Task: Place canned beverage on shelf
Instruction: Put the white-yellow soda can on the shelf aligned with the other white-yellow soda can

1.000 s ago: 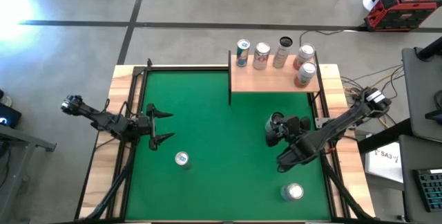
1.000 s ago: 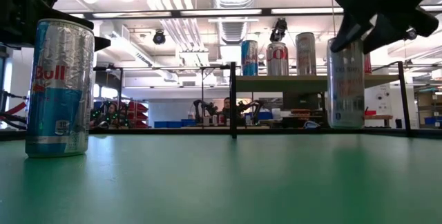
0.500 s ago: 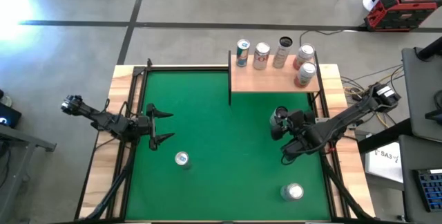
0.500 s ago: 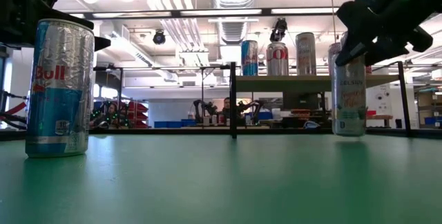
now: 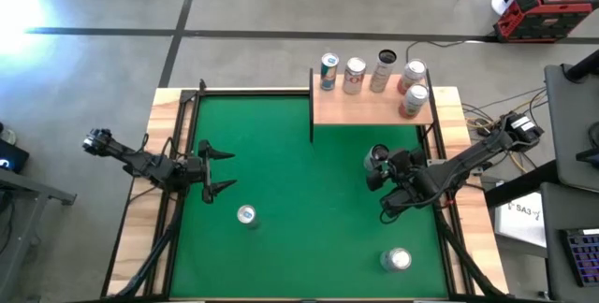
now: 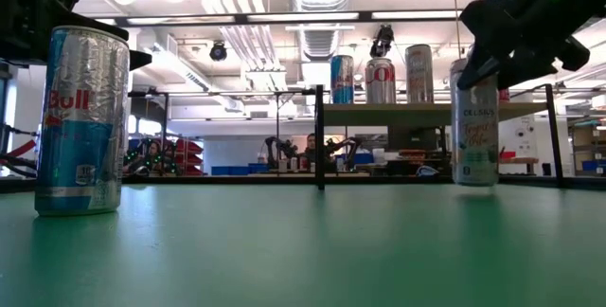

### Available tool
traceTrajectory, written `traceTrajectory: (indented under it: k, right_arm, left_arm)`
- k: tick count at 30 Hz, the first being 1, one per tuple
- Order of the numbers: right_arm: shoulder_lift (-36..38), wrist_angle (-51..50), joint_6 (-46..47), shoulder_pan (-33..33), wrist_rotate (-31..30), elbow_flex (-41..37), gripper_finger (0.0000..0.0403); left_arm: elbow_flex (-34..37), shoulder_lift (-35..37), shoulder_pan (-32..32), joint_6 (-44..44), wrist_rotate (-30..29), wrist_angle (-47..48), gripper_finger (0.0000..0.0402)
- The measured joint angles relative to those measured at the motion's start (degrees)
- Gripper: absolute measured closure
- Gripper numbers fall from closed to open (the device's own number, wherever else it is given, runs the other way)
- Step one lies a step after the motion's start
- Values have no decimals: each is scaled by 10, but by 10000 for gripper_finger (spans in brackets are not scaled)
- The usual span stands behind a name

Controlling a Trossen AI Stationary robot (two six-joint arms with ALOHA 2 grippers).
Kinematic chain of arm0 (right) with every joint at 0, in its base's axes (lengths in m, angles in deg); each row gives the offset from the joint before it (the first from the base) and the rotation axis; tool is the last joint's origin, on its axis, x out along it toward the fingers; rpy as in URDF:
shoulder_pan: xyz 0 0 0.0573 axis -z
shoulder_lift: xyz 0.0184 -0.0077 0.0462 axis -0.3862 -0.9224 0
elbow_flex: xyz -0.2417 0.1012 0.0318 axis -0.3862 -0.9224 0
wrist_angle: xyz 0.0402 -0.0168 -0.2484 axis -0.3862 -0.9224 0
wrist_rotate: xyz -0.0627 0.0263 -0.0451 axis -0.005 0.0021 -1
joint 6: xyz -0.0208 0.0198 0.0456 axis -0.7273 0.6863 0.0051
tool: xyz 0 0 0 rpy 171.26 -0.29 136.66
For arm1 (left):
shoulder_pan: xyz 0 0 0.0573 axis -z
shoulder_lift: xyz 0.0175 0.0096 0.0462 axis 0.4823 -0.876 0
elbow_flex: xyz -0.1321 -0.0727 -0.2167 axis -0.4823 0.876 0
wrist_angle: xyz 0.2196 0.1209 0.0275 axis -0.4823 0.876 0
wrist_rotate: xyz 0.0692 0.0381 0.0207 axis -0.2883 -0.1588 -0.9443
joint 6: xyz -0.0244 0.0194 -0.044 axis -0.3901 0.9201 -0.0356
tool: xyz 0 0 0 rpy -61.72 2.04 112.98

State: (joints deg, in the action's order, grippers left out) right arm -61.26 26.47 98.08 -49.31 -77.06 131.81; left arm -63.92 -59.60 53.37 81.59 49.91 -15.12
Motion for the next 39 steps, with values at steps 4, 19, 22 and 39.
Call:
traceTrajectory:
  k: [4,19,22,39]
  right_arm:
    - [-1,19,-11,0,15,0,138]
    - [-2,24,23,0,13,-1,110]
    - [-2,23,31,0,11,-1,92]
    - [-12,25,151,11,92,7,35]
  left_arm:
    - [0,0,0,0,0,0,41]
    - [0,0,0,0,0,0,41]
    - [0,0,0,0,0,0,41]
    - [0,0,0,0,0,0,41]
